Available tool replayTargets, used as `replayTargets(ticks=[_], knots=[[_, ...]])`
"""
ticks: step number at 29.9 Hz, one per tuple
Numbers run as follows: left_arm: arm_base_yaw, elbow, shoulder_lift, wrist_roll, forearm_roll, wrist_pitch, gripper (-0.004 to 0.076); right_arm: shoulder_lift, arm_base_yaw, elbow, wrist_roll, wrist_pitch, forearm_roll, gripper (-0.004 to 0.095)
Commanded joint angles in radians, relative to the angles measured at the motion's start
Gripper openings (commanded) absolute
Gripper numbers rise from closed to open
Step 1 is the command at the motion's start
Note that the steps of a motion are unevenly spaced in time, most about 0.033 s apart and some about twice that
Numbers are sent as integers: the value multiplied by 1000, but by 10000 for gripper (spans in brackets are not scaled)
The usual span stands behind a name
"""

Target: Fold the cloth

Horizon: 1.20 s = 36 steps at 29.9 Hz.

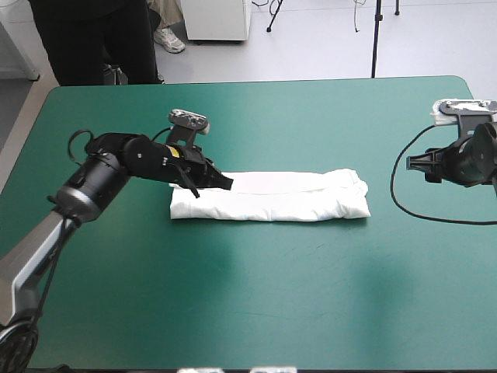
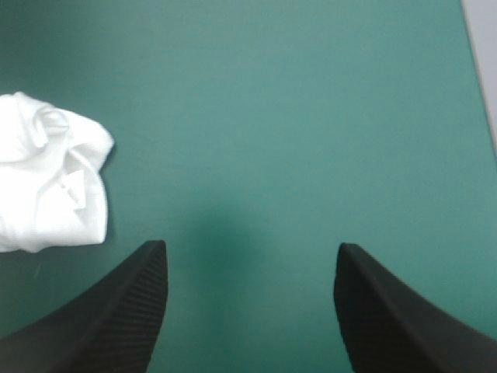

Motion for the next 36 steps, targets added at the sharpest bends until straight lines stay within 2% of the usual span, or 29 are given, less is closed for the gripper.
replayTargets(ticks=[1, 10, 16, 24, 30, 36], knots=[[-46, -29, 36, 20, -42, -85, -9, -27, -48, 37, -149, -78, 163, 581], [-104, -121, 263, 20, -40, -124, -9, 26, -90, 223, -387, -203, 461, 581], [-105, -269, 408, 16, -38, -78, -9, 97, -90, 227, -497, -233, 622, 581], [-108, -347, 529, -2, -37, -5, -9, 248, -90, 221, -534, -215, 697, 597], [-135, -347, 535, -4, -32, 0, -9, 351, -90, 197, -621, -219, 830, 623], [-174, -347, 535, -4, -27, 2, -9, 441, -90, 157, -655, -205, 883, 623]])
